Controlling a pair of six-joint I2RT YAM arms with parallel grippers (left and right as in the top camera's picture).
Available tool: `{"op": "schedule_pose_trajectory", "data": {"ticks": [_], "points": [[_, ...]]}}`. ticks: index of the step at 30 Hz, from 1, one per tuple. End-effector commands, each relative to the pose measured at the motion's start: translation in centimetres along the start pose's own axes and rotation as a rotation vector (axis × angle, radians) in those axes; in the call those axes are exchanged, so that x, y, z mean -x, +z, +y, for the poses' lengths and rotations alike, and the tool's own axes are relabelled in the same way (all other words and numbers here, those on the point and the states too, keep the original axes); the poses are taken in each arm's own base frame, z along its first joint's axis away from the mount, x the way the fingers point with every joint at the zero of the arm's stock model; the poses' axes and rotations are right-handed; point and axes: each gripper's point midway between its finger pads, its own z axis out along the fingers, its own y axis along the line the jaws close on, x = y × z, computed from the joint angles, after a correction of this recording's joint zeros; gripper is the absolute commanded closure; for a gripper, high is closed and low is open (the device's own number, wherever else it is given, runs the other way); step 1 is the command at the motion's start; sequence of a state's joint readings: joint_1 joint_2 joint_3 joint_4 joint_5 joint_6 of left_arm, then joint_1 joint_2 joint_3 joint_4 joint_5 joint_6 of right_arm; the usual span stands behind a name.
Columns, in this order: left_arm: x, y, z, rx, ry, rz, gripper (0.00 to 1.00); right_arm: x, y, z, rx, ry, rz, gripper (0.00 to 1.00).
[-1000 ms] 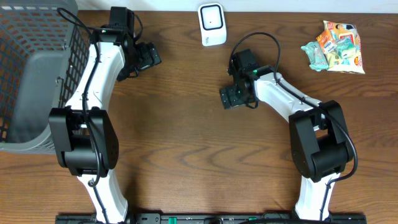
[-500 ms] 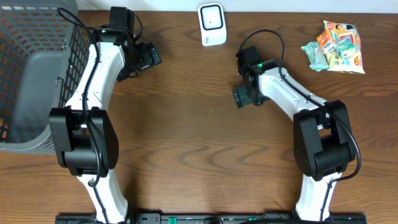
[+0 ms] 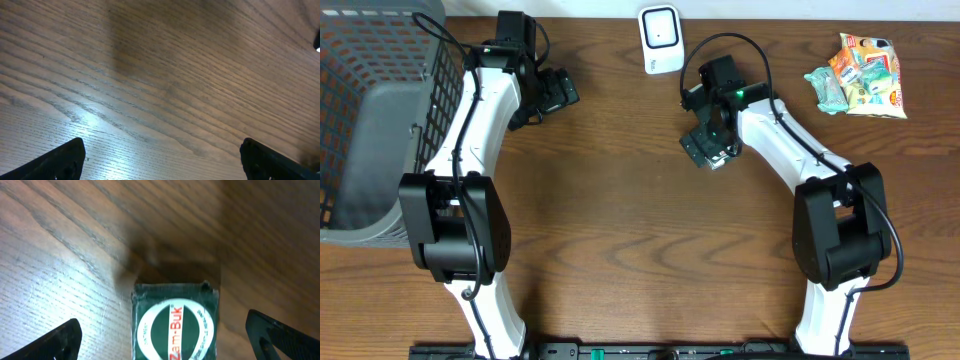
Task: Scan the item barcode
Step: 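Hold the Zam-Buk tin up and turn it toward the scanner, then raise the Zam-Buk tin to the scanner face with the right gripper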
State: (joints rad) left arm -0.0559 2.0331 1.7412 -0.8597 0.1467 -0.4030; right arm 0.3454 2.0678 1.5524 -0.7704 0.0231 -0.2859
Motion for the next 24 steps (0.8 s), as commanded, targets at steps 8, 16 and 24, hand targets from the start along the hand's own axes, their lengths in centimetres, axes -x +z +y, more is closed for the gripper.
{"op": "schedule_pose_trajectory", "data": {"ticks": [8, 16, 24], "points": [[-0.2, 0.0, 0.4, 0.016, 0.008, 0.001, 0.02, -1.9, 4.2, 0.3, 0.030, -0.050, 0.078, 0.12], [-0.2, 0.0, 0.4, 0.016, 0.008, 0.001, 0.02, -2.6, 4.3, -1.2, 0.024, 0.019, 0.088, 0.21], [-0.2, 0.0, 0.4, 0.016, 0.008, 0.001, 0.02, -3.1, 4.3, -1.8, 0.027, 0.074, 0.098, 0.34]]}}
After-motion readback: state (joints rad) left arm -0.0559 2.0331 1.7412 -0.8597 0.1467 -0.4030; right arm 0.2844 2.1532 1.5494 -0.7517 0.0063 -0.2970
